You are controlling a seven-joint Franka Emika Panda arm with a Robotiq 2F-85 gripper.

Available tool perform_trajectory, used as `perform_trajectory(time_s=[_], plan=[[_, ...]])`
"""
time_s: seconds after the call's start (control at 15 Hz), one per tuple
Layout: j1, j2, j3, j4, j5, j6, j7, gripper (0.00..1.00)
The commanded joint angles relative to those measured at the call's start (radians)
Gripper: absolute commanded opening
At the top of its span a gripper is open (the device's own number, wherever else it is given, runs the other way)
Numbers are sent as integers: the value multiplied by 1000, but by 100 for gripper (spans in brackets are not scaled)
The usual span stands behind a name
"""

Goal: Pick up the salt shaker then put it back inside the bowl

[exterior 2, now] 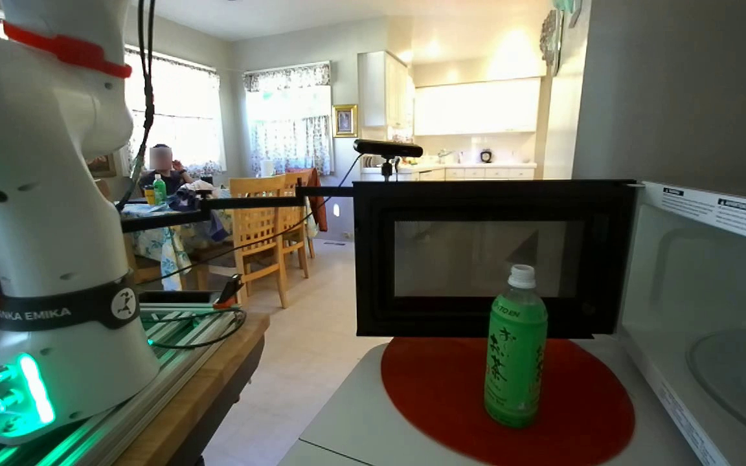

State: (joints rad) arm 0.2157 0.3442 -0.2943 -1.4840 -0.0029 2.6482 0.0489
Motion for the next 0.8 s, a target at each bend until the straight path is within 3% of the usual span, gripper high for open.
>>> perform_trajectory(time_s=[0.0, 0.33, 0.47, 0.53, 0.73], plan=[[-120, -68, 141, 24, -4, -197, -94, 100], [-205, -100, 200, 123, -4, -491, -151, 100], [-233, -91, 220, 165, 48, -581, -178, 100], [-198, -114, 187, 112, 13, -512, -133, 100], [-211, -111, 201, 126, 19, -550, -137, 100]])
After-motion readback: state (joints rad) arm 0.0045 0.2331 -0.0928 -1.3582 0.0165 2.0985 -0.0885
